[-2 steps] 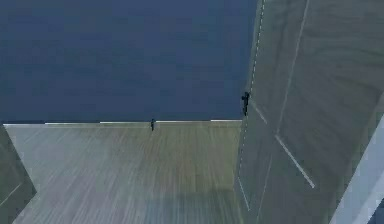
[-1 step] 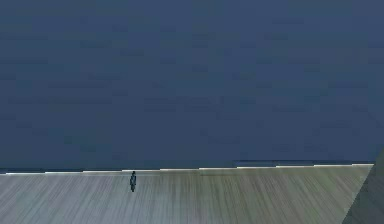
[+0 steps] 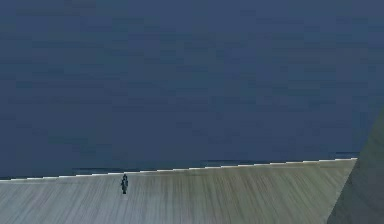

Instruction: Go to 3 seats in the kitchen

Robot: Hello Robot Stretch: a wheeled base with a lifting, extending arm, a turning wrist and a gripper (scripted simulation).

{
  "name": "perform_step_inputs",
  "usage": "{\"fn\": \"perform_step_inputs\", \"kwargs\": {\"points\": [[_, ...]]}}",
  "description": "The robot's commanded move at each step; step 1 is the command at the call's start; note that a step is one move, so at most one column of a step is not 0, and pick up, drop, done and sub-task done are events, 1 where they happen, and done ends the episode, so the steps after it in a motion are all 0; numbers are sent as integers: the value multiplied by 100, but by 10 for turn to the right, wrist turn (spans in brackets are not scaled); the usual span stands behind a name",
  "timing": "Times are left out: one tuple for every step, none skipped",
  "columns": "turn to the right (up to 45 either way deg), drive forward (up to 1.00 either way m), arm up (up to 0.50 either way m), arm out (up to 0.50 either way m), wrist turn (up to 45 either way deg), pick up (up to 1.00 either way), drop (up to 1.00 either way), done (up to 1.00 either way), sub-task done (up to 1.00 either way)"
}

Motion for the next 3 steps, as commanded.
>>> {"fn": "perform_step_inputs", "kwargs": {"points": [[-450, 0, 0, 0, 0, 0, 0, 0, 0], [-450, 0, 0, 0, 0, 0, 0, 0, 0], [-120, 0, 0, 0, 0, 0, 0, 0, 0]]}}
